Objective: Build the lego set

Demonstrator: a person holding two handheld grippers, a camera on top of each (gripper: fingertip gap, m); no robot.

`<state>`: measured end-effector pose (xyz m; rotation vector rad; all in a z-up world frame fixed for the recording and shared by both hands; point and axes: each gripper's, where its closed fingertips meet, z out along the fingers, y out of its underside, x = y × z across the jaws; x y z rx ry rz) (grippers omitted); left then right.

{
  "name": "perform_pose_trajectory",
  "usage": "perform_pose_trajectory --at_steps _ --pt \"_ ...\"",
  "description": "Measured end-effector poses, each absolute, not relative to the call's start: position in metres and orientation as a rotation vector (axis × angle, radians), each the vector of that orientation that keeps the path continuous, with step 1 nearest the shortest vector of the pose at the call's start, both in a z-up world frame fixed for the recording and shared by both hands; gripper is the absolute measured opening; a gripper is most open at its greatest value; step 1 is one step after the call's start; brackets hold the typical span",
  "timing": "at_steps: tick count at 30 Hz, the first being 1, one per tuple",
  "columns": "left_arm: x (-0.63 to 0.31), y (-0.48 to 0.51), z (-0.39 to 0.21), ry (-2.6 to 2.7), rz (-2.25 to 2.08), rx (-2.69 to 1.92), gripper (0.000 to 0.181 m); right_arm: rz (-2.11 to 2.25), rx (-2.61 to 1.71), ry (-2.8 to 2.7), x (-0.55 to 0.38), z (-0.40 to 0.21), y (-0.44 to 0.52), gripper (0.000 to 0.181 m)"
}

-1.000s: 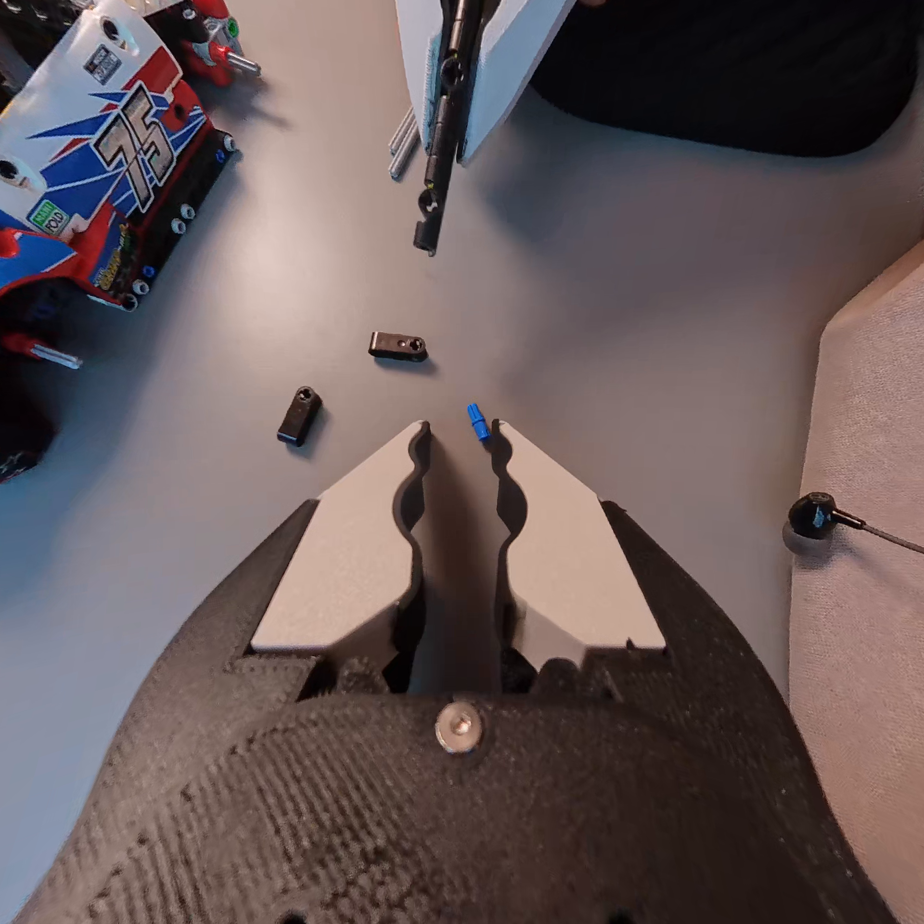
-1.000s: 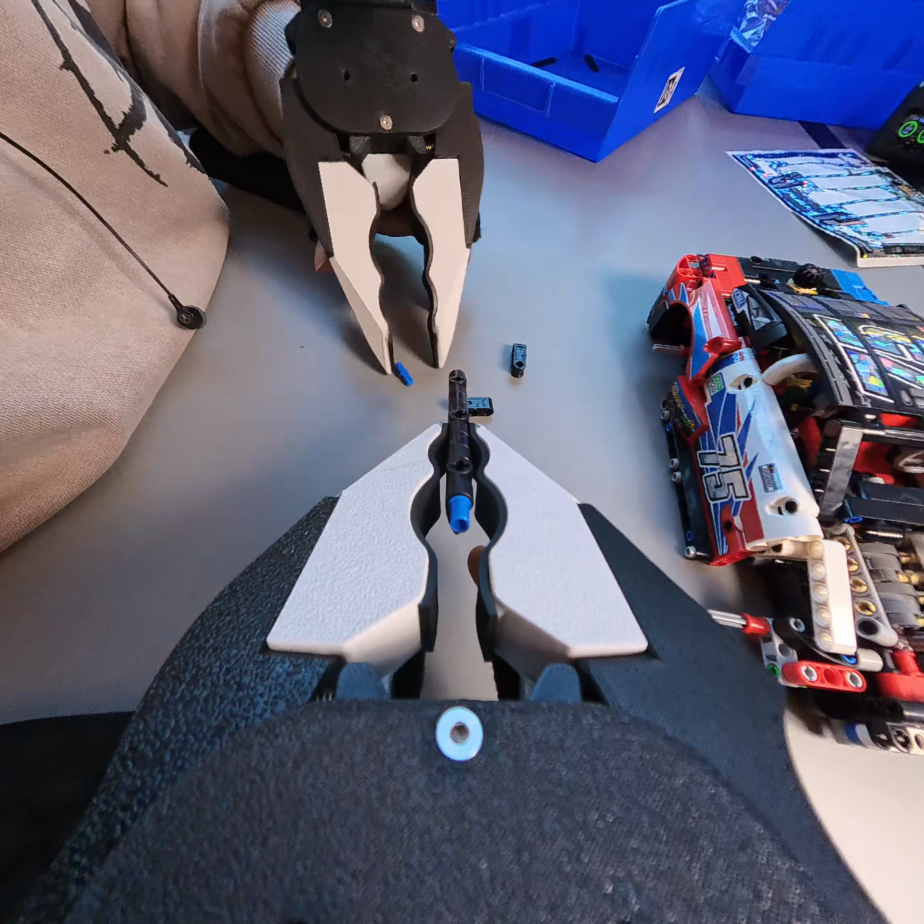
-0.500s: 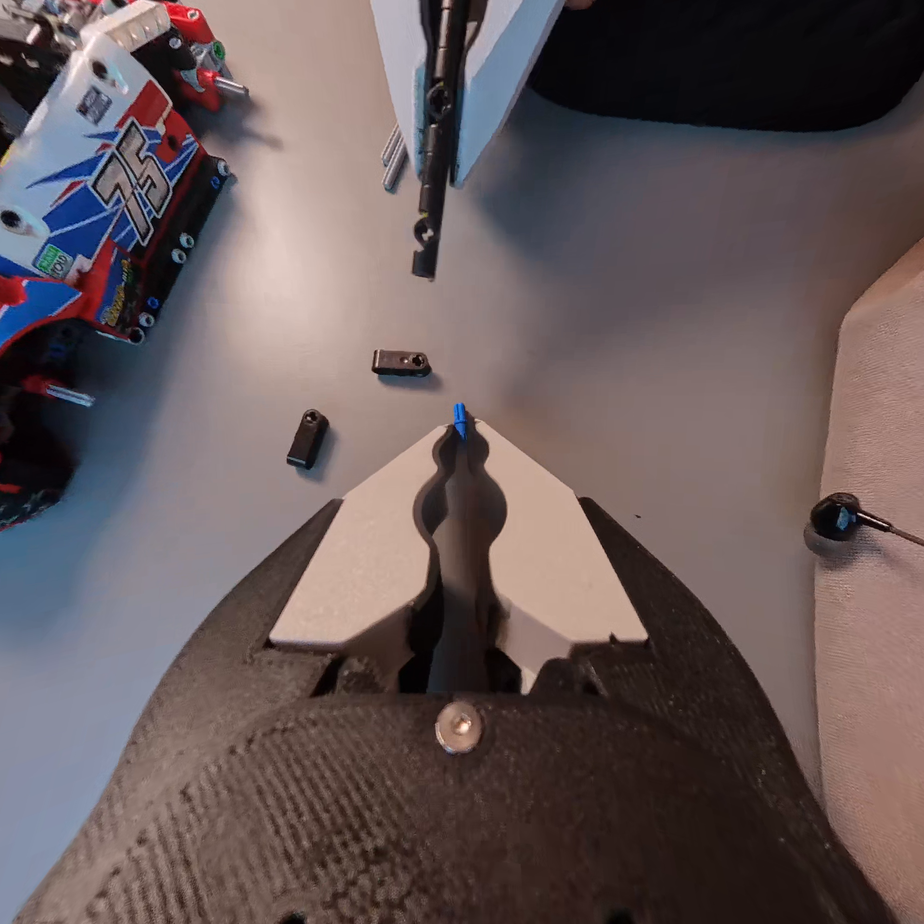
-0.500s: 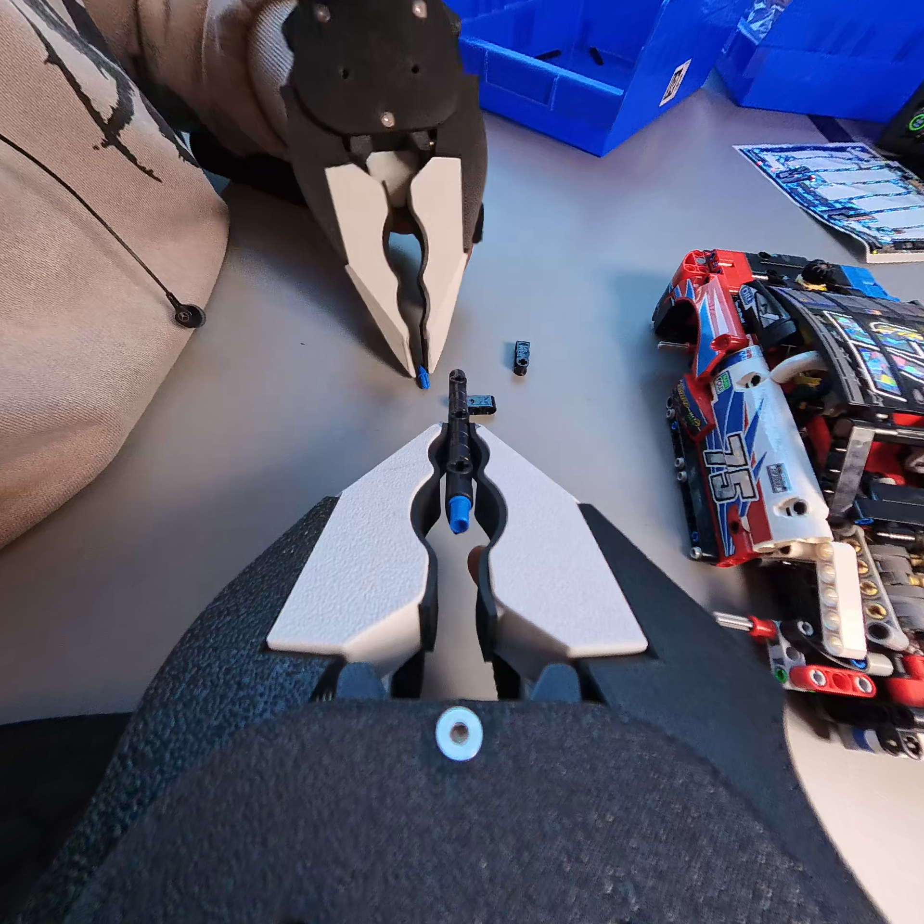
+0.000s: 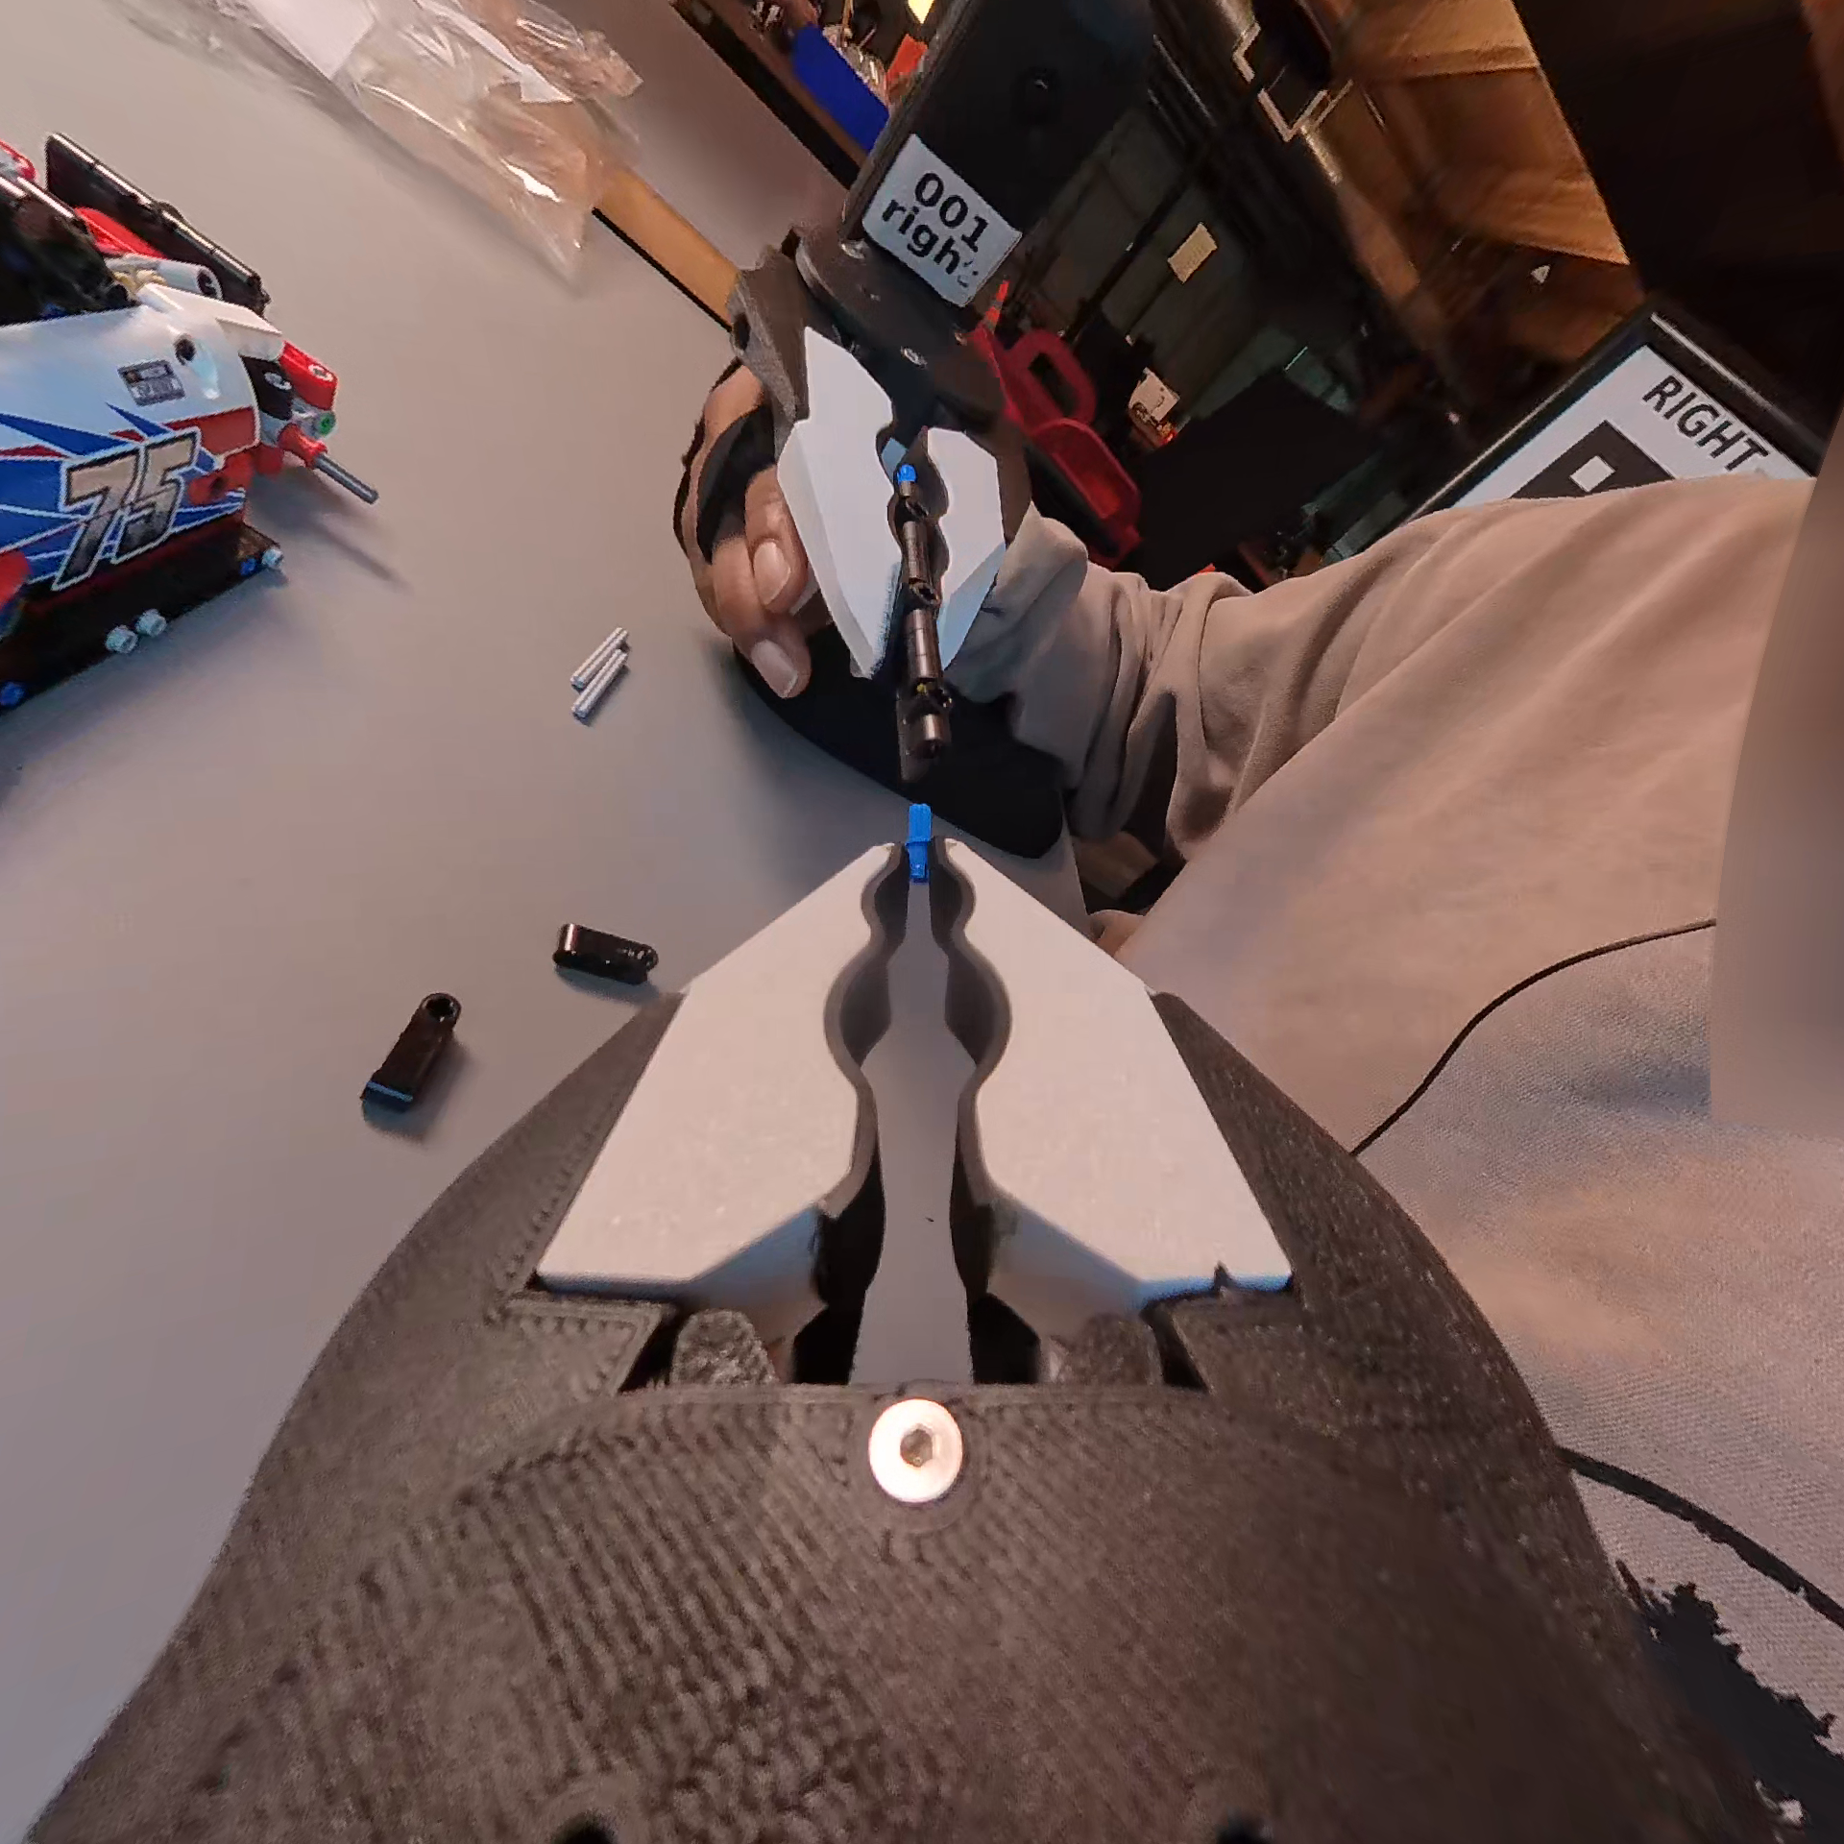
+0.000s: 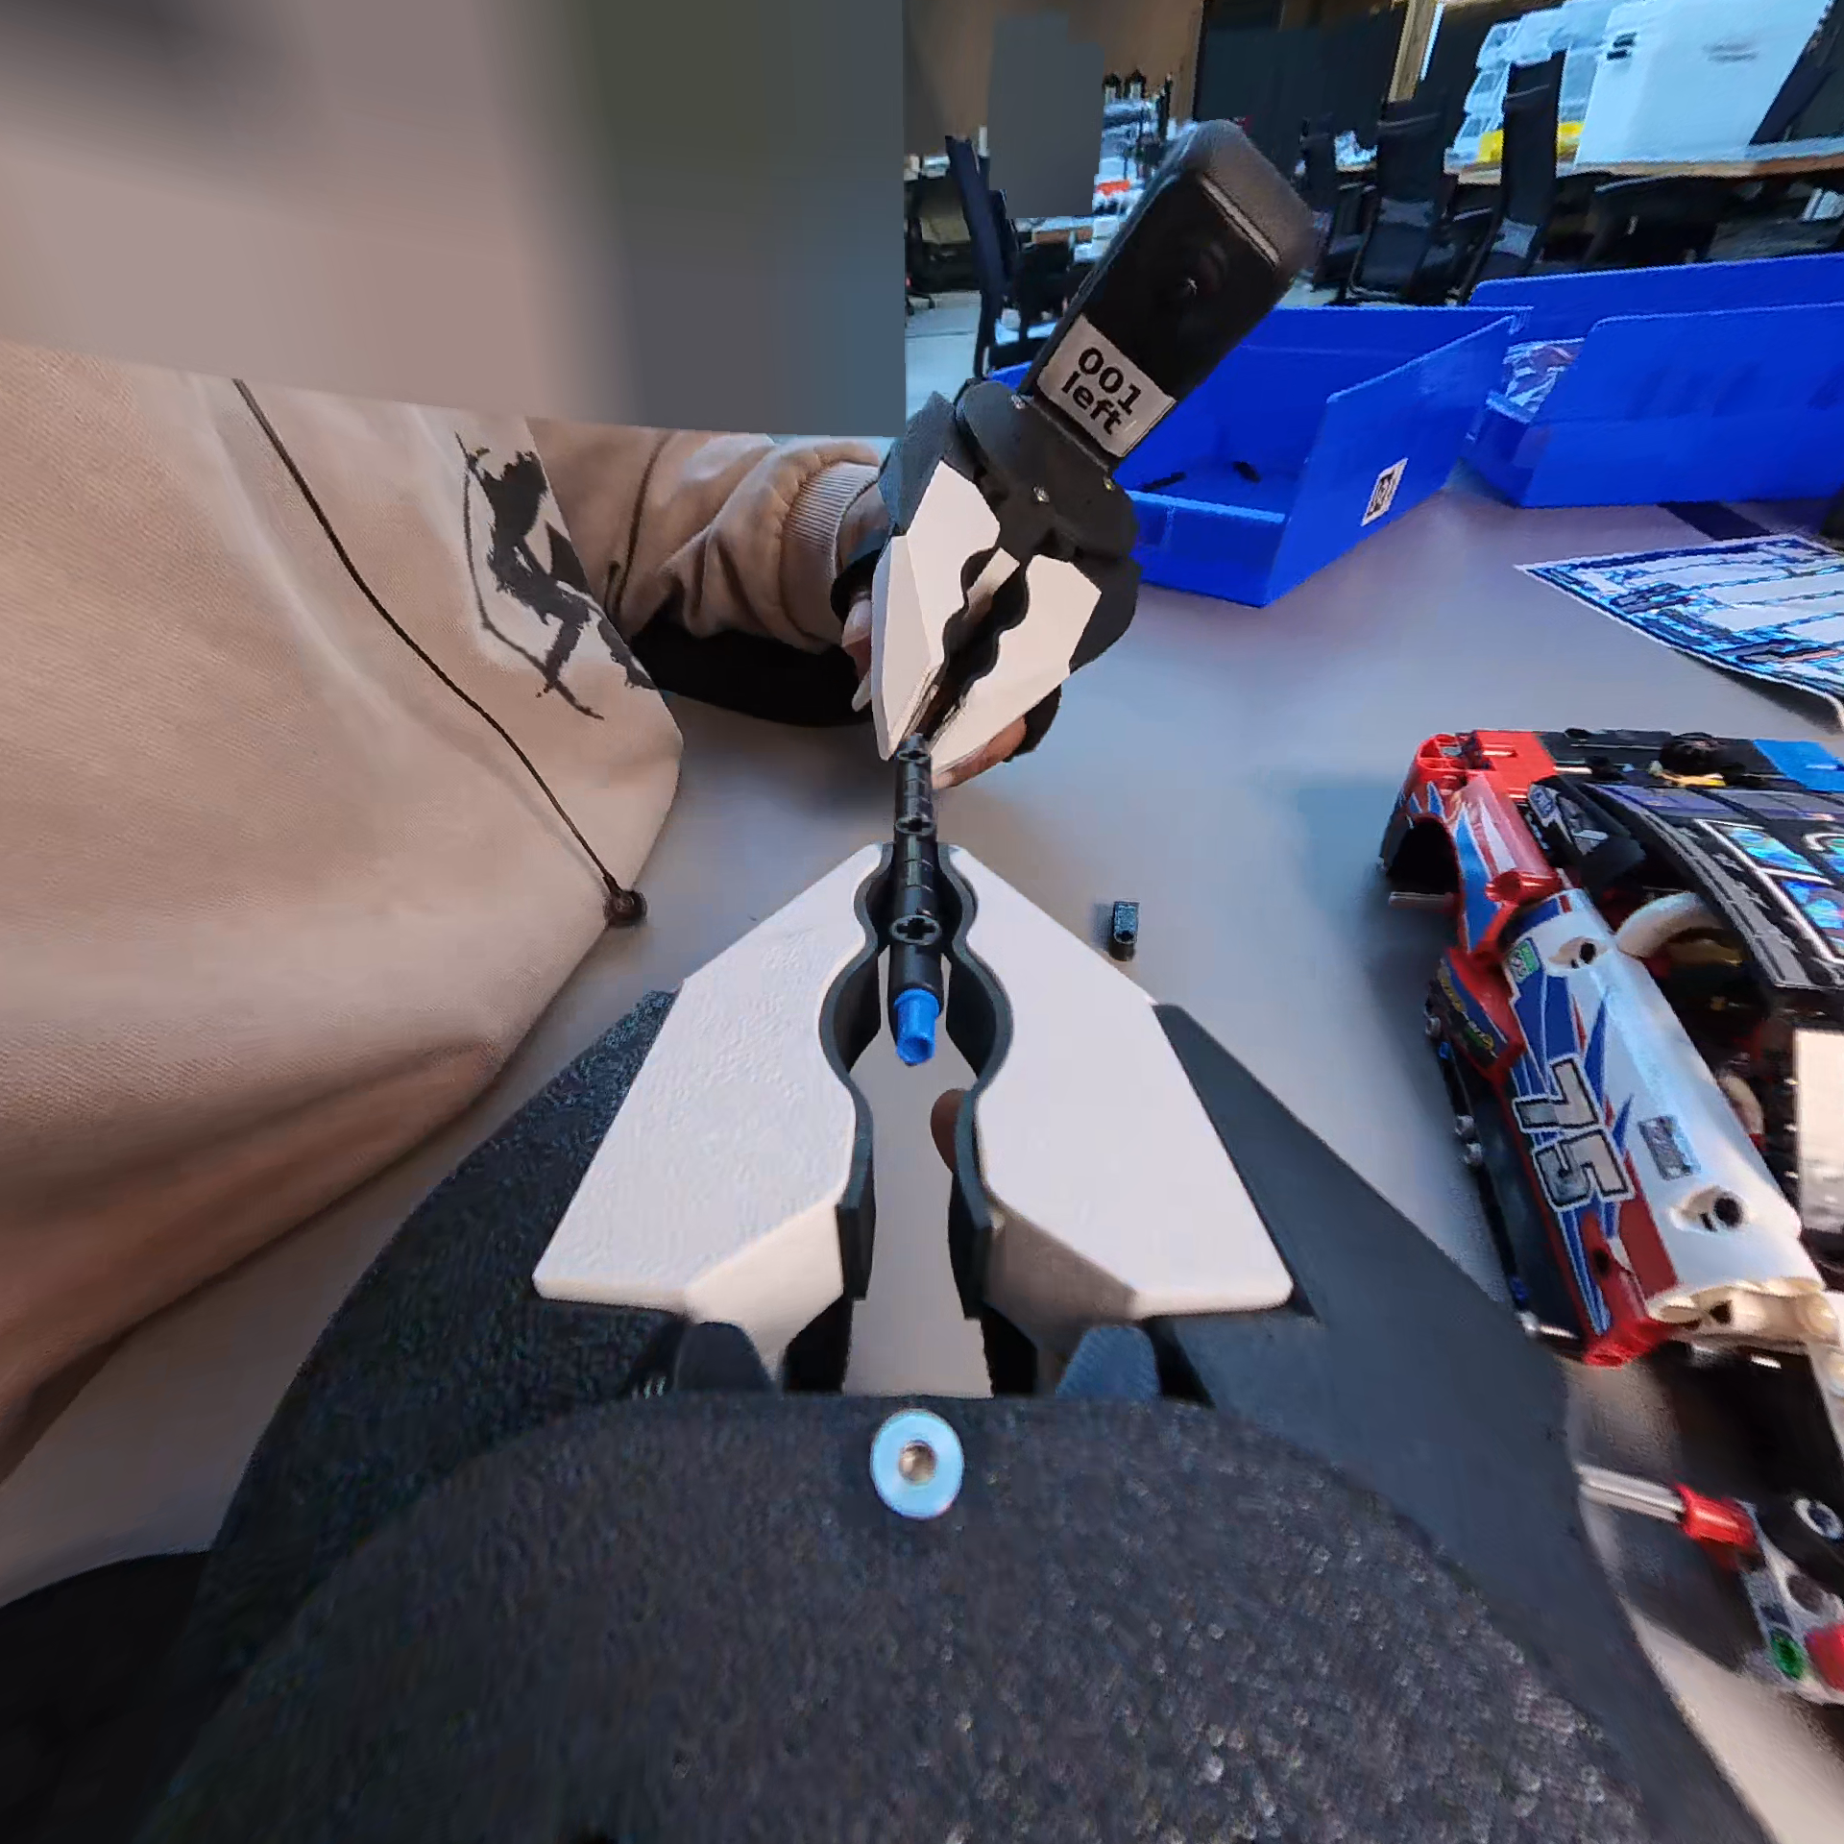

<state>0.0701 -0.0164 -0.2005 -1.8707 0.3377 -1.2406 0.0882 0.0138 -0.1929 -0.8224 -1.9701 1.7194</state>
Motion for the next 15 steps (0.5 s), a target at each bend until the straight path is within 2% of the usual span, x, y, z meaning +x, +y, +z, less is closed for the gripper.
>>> perform_pose_trajectory --at_steps 15 --pt "0.0705 -0.0173 -0.1979 0.366 -1.148 -1.867 0.002 1.811 -0.853 -2.009 0.0837 -0.199 0.0079 0.003"
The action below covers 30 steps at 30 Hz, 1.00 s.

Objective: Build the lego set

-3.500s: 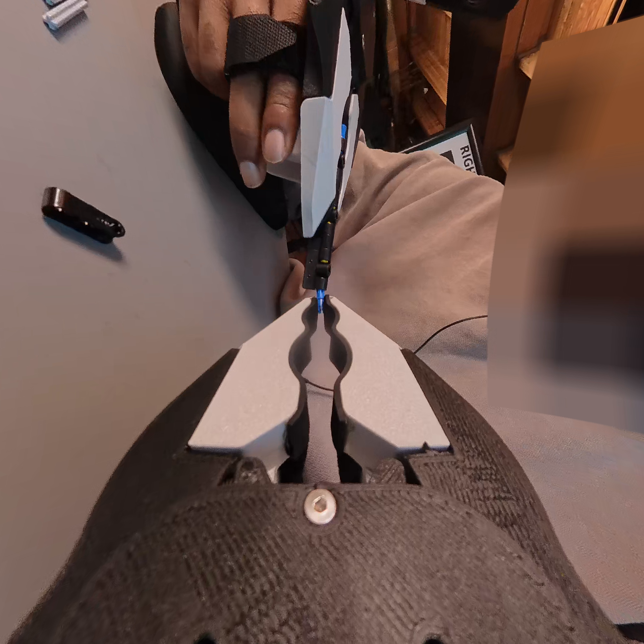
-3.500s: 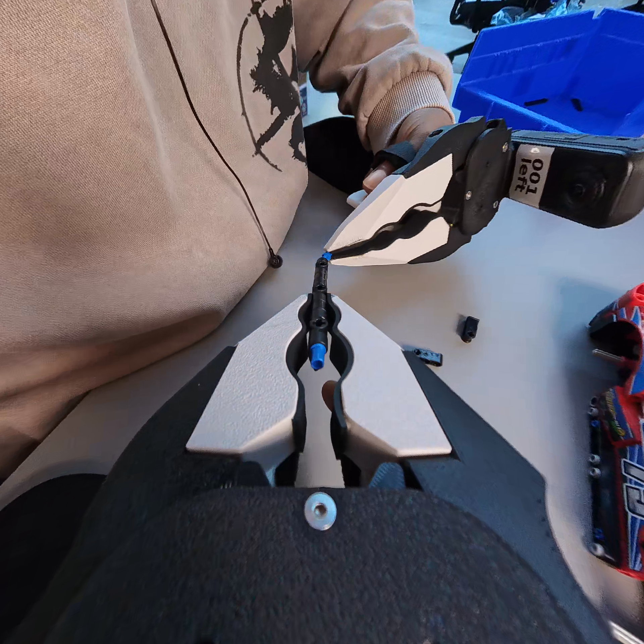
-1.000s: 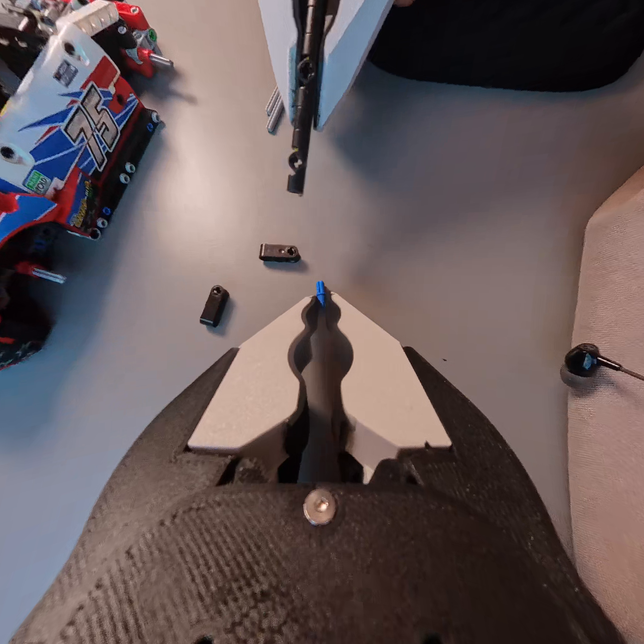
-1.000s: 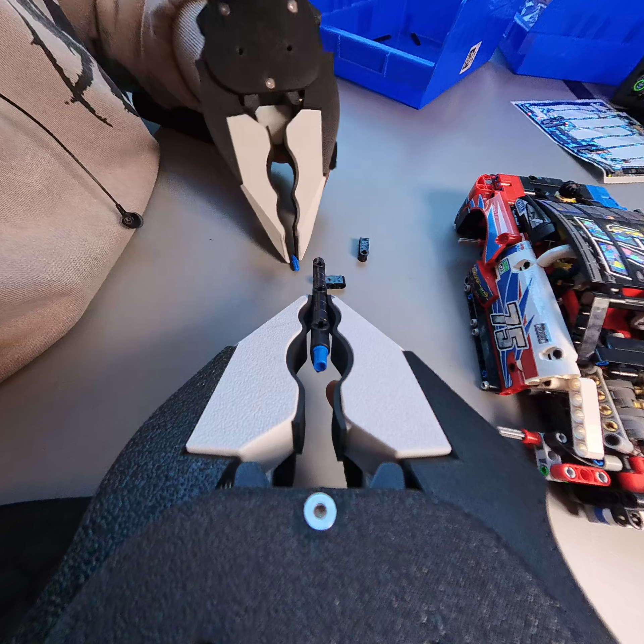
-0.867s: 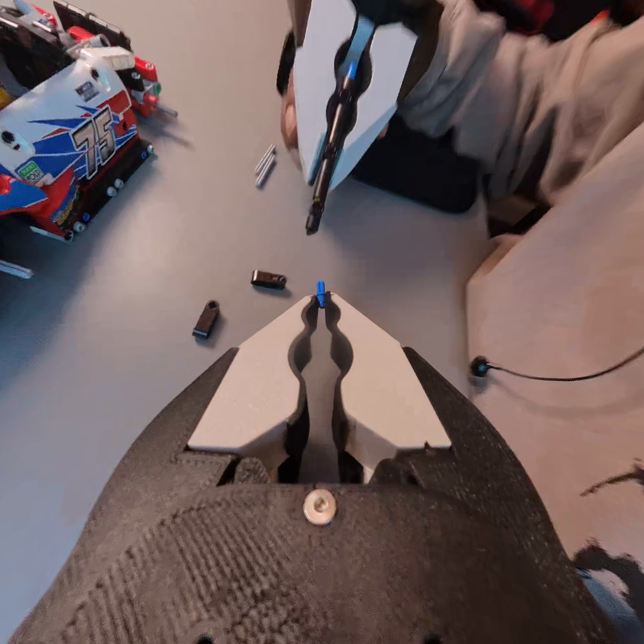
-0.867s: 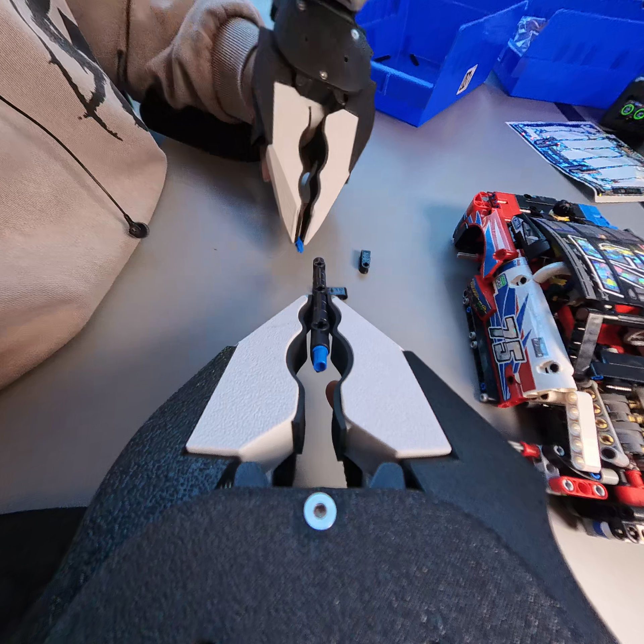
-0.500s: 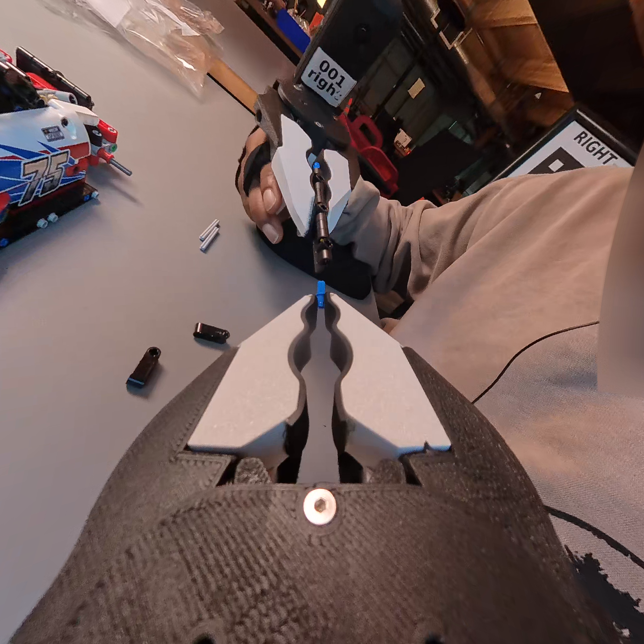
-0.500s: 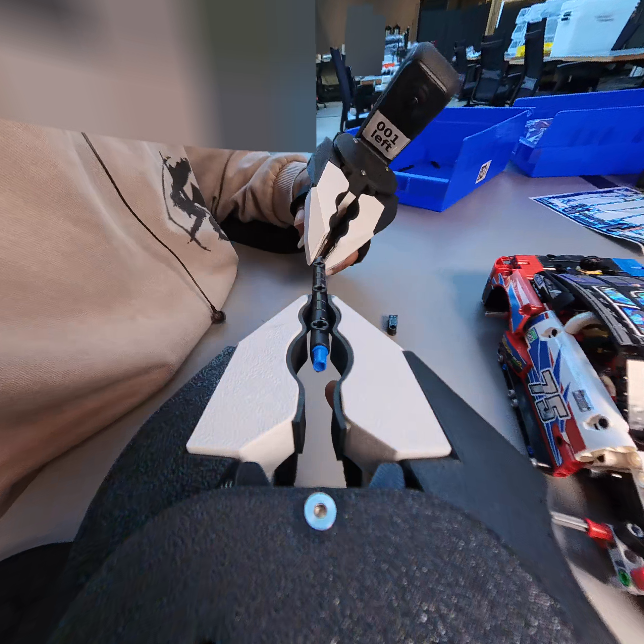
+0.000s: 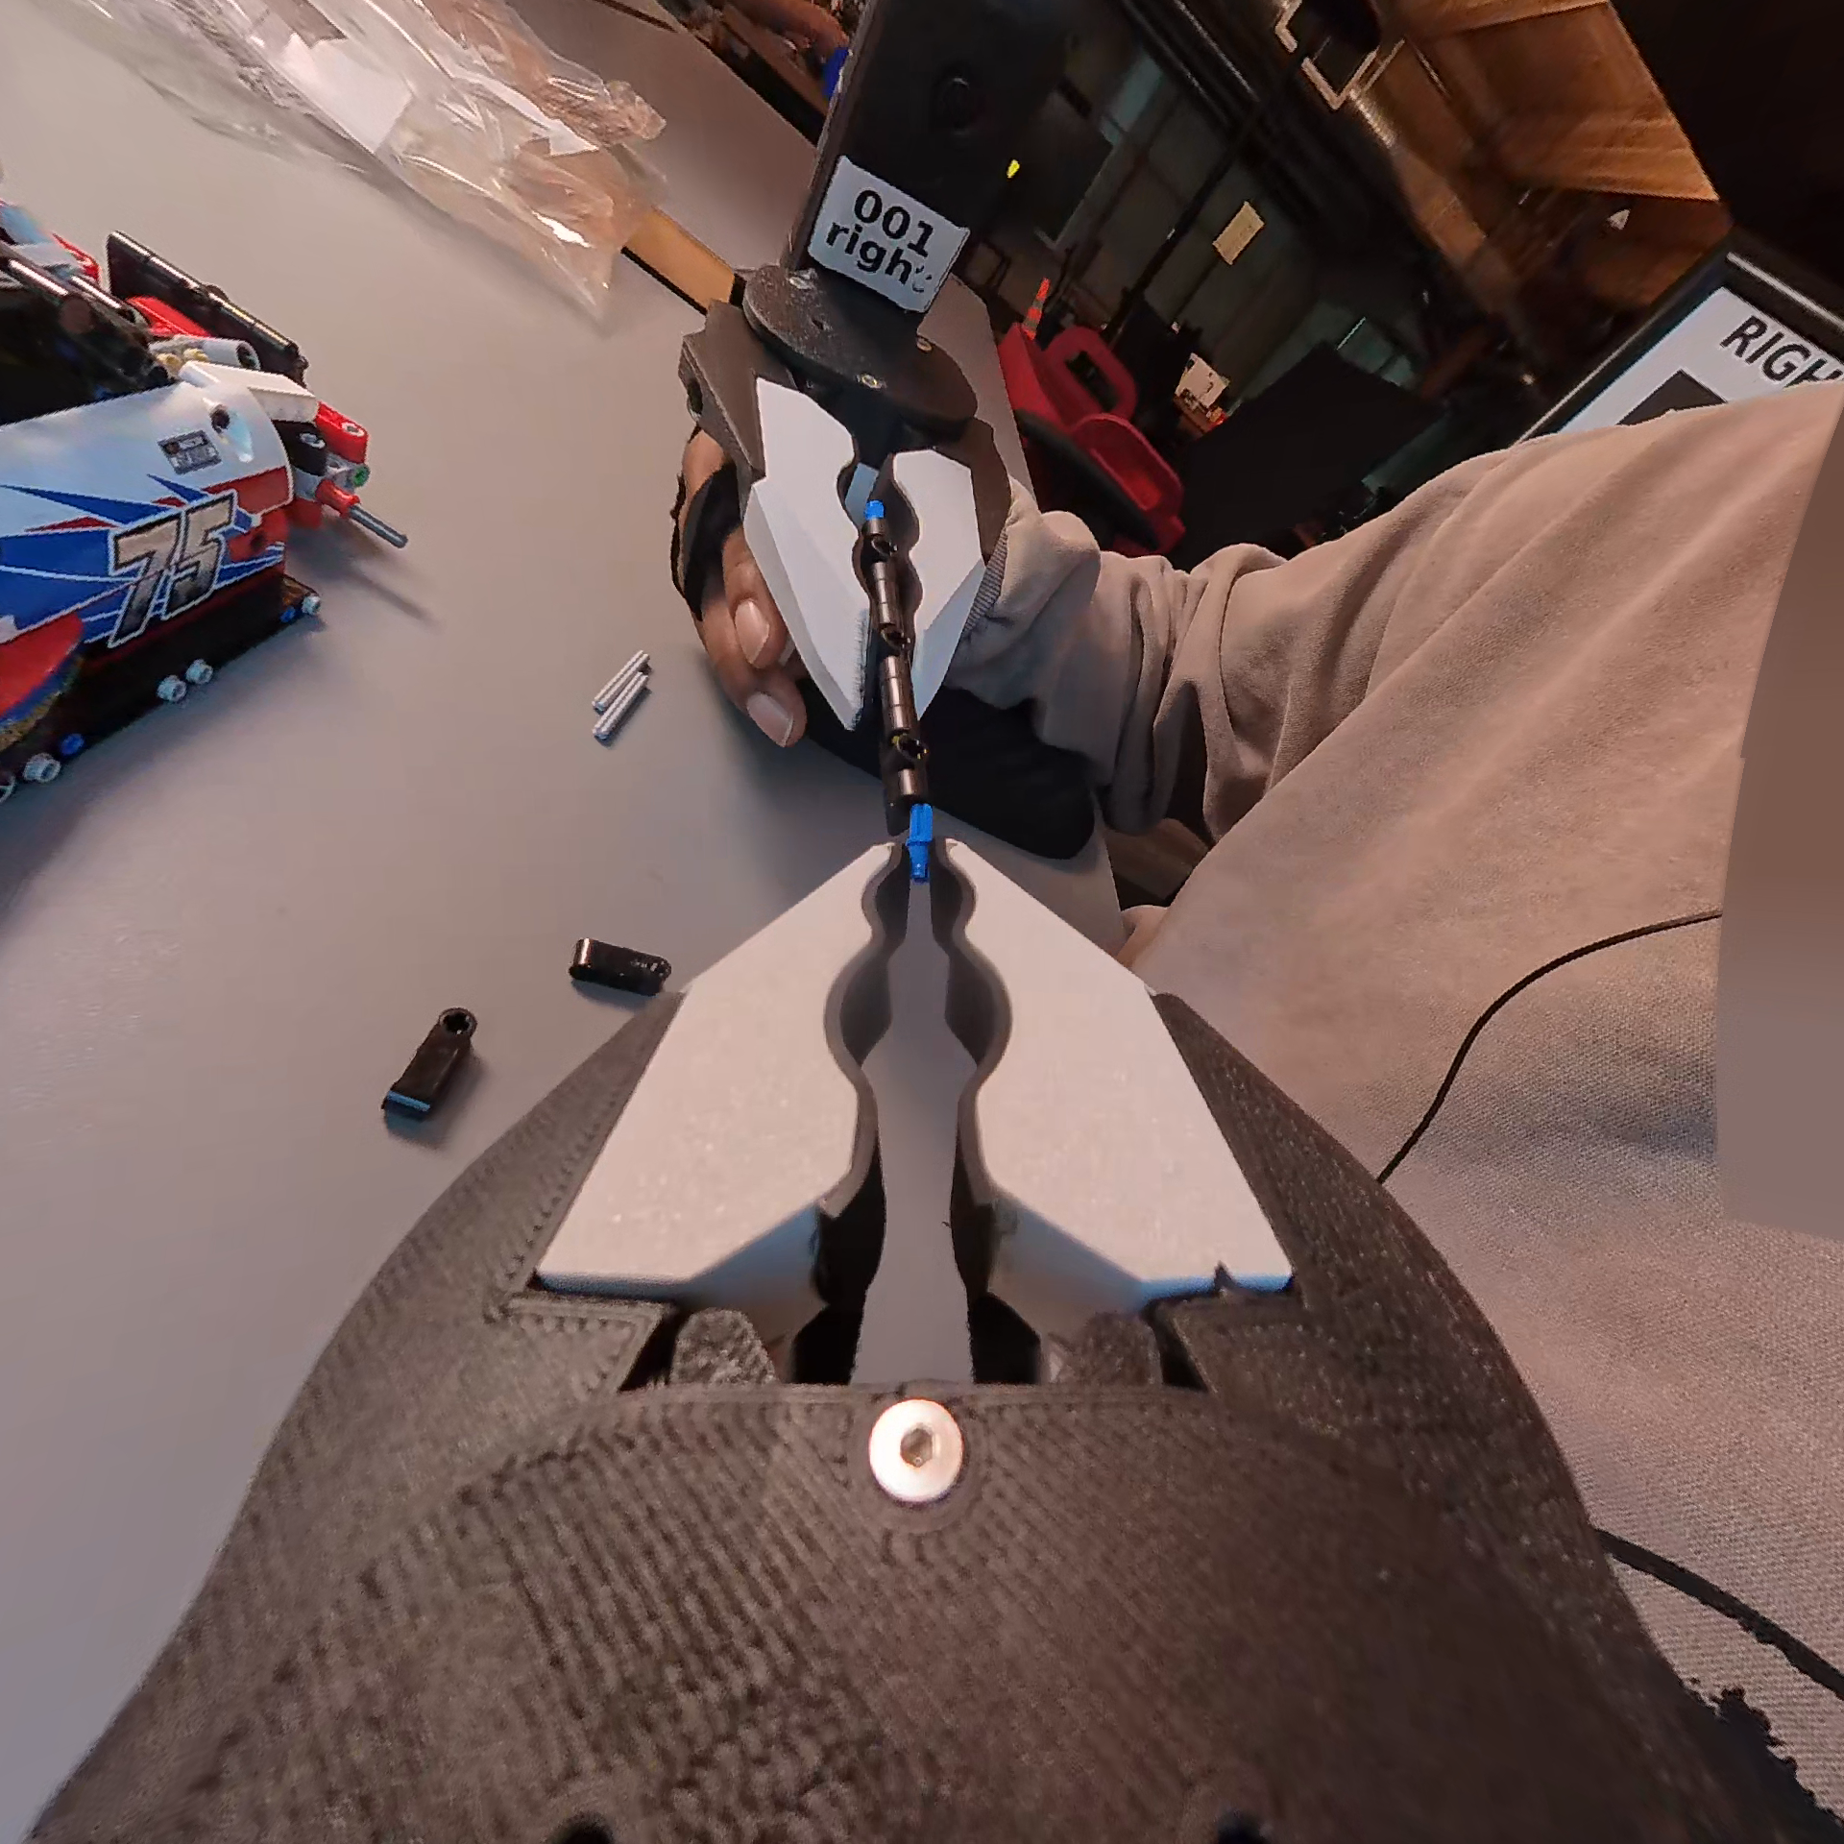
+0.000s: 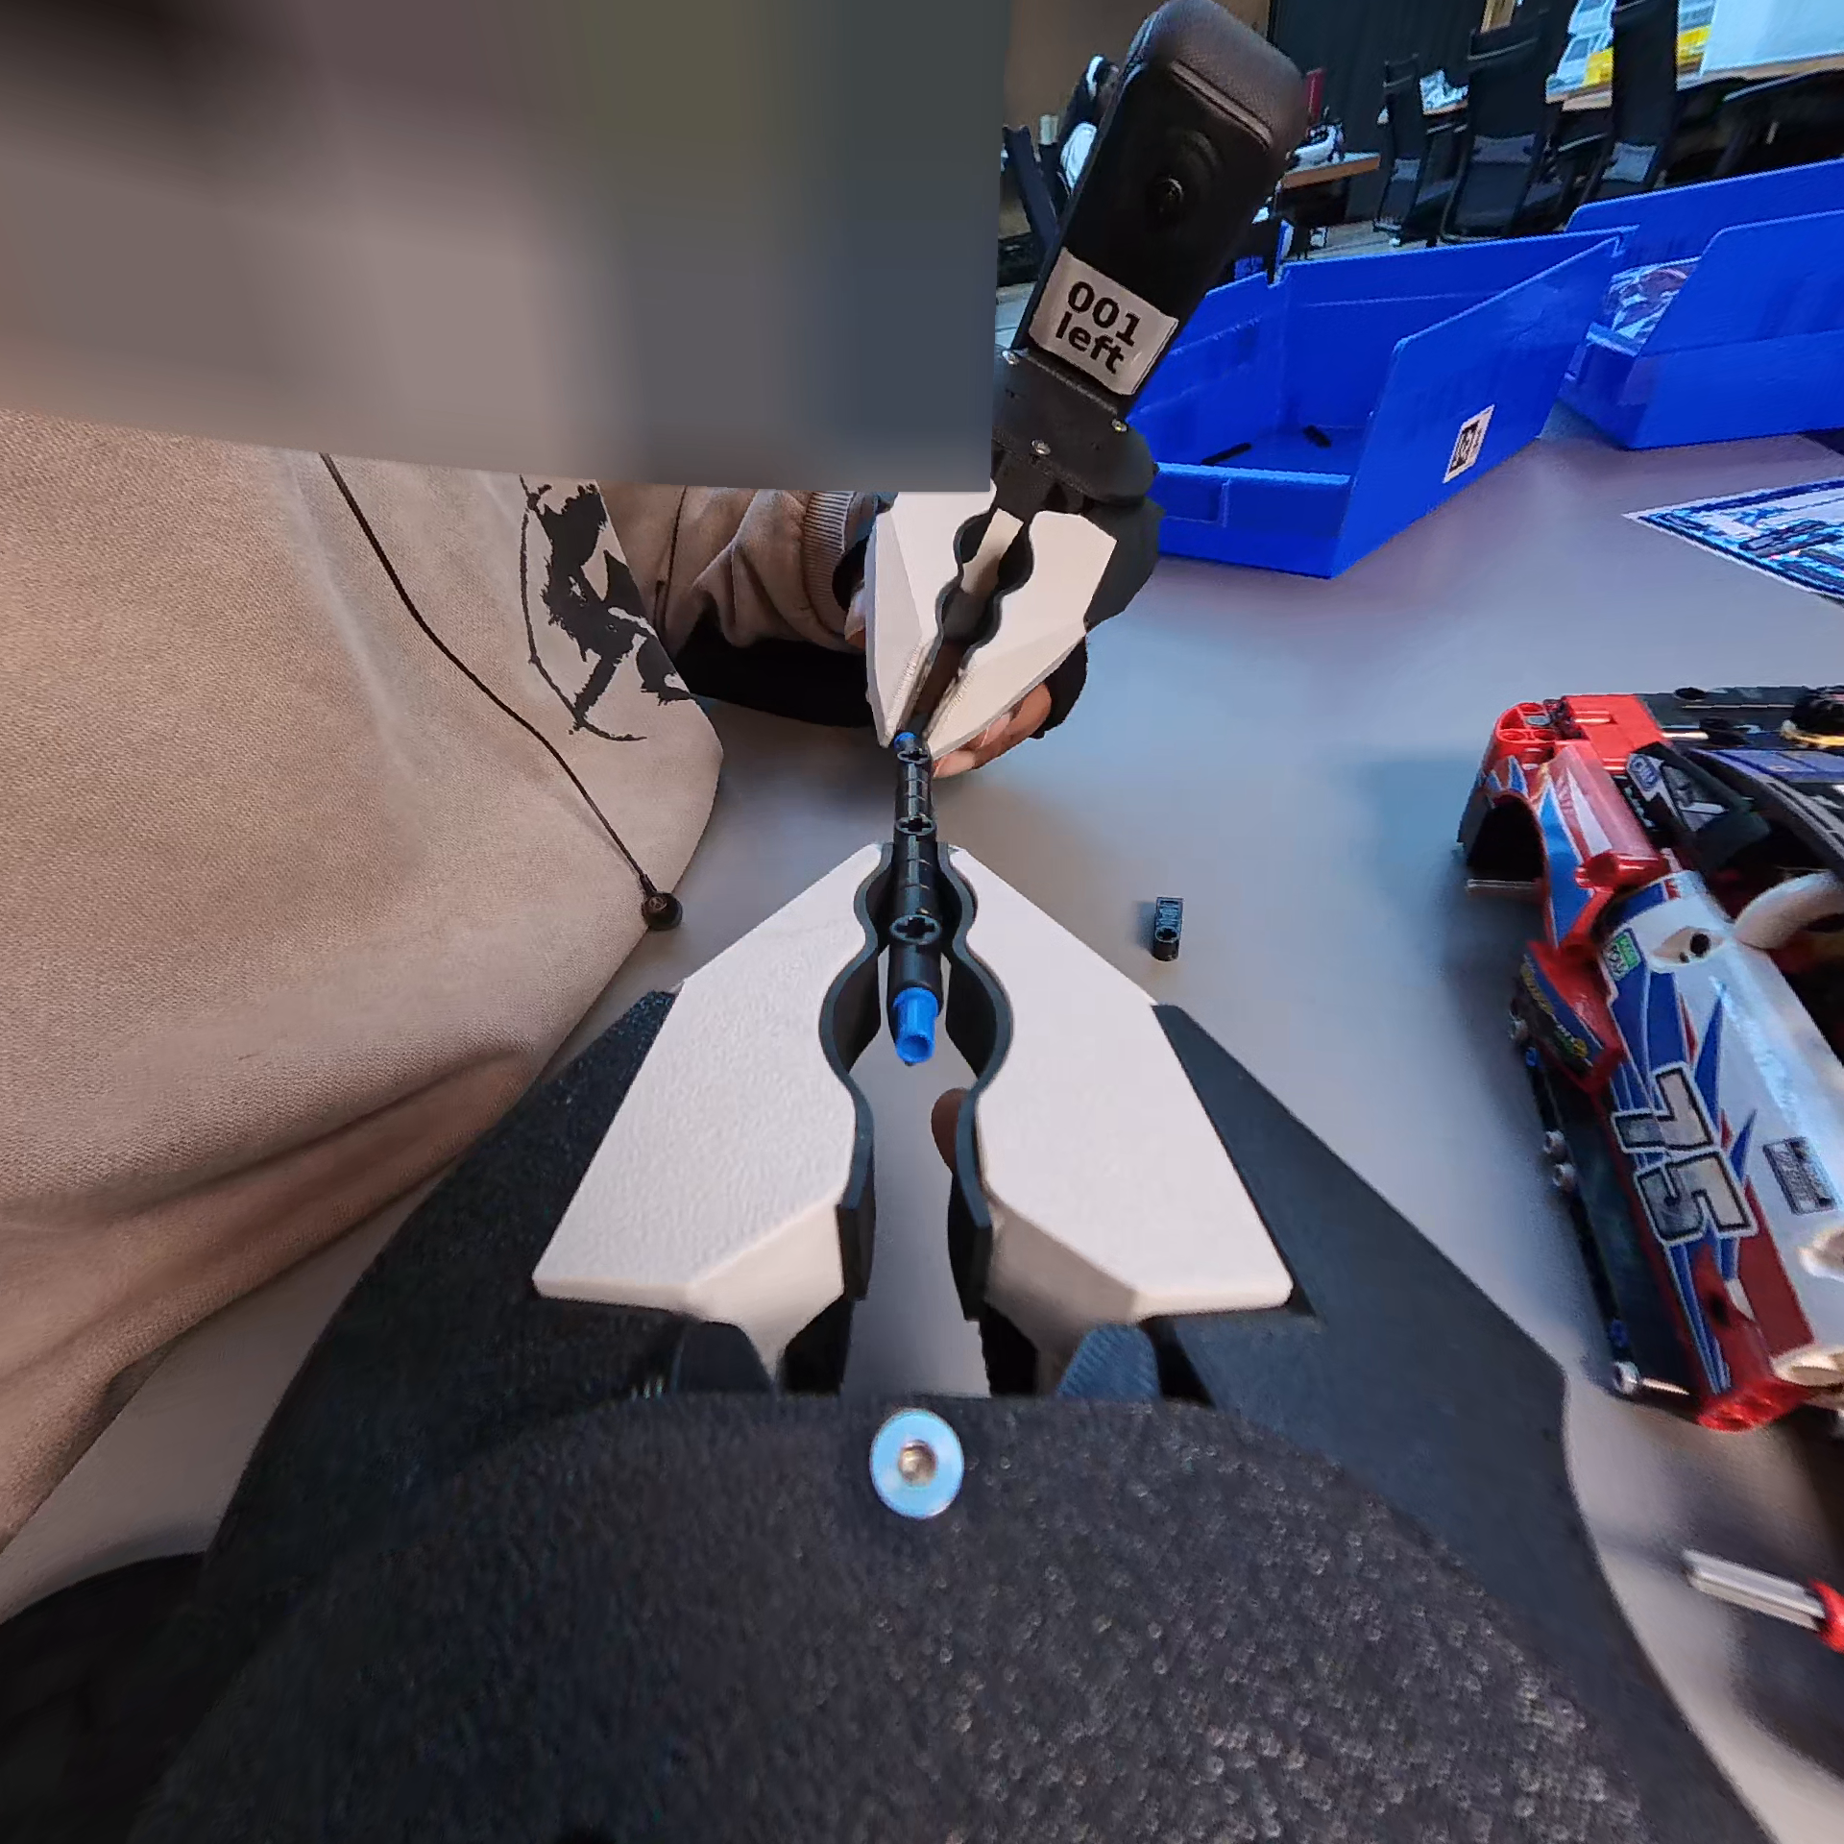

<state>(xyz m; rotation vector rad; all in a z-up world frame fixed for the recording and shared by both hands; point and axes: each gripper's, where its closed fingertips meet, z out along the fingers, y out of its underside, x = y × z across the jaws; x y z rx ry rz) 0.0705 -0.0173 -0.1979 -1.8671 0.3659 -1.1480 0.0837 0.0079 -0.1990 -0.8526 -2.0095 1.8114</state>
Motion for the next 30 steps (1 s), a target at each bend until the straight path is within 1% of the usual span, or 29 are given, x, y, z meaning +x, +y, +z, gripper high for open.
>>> perform_pose_trajectory --at_steps 10,15,18,24,30 --pt "0.071 -0.018 -0.206 0.367 -1.126 -1.923 0.002 1.774 -0.84 -2.035 0.085 -0.202 0.005 0.003" --pt "0.077 -0.024 -0.216 0.319 -1.272 -1.954 0.001 1.669 -0.774 -2.114 0.089 -0.206 -0.002 0.003" --pt "0.079 -0.026 -0.221 0.337 -1.269 -1.977 0.001 1.547 -0.748 -2.19 0.091 -0.214 -0.004 0.003" --pt "0.079 -0.024 -0.21 0.298 -1.307 -1.89 0.001 1.648 -0.77 -2.114 0.091 -0.203 -0.003 0.003" --pt "0.074 -0.018 -0.203 0.317 -1.174 -1.831 0.001 1.712 -0.859 -2.027 0.083 -0.194 0.003 0.003"
